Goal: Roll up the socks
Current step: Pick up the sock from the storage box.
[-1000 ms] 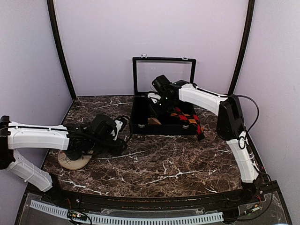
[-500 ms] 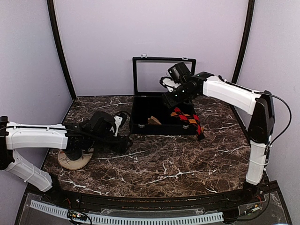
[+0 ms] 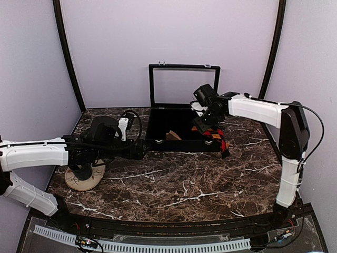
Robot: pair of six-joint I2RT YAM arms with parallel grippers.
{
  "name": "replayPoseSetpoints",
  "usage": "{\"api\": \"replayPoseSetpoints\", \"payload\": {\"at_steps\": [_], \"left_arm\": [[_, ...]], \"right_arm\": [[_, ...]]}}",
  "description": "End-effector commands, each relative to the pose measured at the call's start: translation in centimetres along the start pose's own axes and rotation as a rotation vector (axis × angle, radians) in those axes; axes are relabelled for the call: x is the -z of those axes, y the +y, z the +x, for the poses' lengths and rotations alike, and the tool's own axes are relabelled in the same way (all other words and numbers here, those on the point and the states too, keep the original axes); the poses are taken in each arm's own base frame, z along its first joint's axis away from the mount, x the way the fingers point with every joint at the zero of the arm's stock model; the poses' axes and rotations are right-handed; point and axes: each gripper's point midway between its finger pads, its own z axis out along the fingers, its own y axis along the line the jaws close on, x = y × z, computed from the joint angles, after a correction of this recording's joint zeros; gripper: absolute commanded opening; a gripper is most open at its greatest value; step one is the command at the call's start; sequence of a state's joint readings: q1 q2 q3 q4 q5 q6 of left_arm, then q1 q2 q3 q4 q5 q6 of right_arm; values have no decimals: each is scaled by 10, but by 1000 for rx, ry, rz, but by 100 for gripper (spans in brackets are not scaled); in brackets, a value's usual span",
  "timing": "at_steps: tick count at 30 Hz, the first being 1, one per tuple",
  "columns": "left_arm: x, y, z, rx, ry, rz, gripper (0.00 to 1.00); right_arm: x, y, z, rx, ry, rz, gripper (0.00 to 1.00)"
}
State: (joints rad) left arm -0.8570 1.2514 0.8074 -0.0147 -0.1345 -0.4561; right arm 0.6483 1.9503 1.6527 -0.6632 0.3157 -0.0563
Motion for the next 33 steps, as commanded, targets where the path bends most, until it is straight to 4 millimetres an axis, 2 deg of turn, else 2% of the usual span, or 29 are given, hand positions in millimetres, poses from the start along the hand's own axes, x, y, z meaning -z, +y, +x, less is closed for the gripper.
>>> {"api": "replayPoseSetpoints", "payload": {"at_steps": [1, 11, 24, 27, 33], "left_arm": [[2, 8, -6, 49, 1, -58, 99], [4, 18, -7, 64, -12, -103, 99], [0, 22, -1, 67, 0, -116, 99], [0, 22, -2, 68, -3, -115, 99], [-3, 24, 1, 67, 9, -116, 99]], "right_arm": [[-22, -7, 0, 36, 5, 39, 64], [-50, -1, 3, 49, 53, 8, 67], [-80, -9, 12, 51, 107, 85, 67], [-79, -13, 9, 44, 92, 102, 62], [-80, -13, 8, 44, 91, 96, 31]]}}
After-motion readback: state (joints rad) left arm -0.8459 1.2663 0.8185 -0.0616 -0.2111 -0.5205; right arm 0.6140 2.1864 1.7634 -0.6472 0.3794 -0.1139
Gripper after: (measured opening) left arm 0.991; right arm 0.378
